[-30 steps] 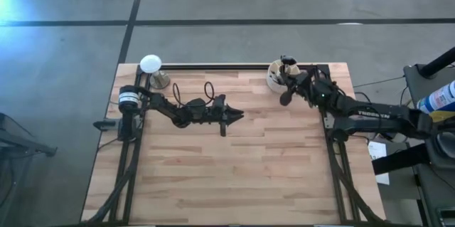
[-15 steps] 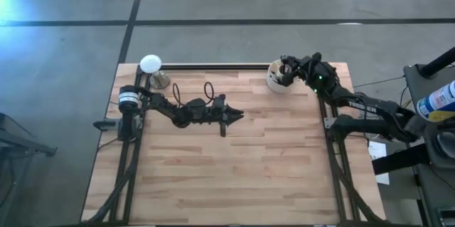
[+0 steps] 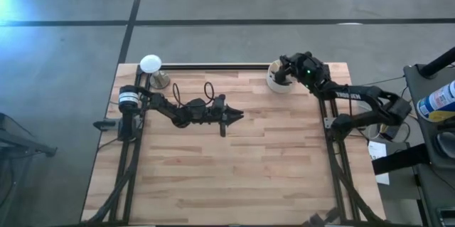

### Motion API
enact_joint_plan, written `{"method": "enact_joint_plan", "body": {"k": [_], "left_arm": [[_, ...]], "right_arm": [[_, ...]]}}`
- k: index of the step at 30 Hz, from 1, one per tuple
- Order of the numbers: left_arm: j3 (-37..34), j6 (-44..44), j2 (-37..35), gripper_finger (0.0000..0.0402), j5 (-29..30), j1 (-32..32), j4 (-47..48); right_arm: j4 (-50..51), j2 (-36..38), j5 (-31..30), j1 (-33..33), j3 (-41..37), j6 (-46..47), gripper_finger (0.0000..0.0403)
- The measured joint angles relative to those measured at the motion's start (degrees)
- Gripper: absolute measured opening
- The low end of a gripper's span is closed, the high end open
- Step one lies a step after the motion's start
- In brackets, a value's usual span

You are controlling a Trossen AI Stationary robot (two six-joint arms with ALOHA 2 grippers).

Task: Put items in baskets/containers
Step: Put the black eyeshadow brush into the white pen organizer, then return to Home Position

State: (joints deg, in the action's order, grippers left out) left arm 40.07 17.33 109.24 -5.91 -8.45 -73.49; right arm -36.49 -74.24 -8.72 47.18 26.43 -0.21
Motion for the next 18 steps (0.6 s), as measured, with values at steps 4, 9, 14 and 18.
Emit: {"method": "enact_joint_plan", "body": {"k": [4,9,14,18], "left_arm": [[0.00,0.98,-0.01,0.0074,-0.01,-0.40,0.17],[-0.04,0.95,0.00,0.0071,0.00,-0.54,0.83],[-0.04,0.90,-0.01,0.0055,-0.02,-0.56,1.48],[-0.04,0.28,-0.01,0.0038,0.00,-0.63,1.53]], "right_arm": [[0.61,-1.54,-0.39,0.02,1.60,0.44,0.0032],[7.29,-2.38,-2.28,-0.02,4.91,0.52,0.0048],[13.02,-1.83,-3.31,-0.02,7.10,0.55,0.0066],[16.89,0.49,-3.31,-0.02,8.24,0.65,0.0066]]}}
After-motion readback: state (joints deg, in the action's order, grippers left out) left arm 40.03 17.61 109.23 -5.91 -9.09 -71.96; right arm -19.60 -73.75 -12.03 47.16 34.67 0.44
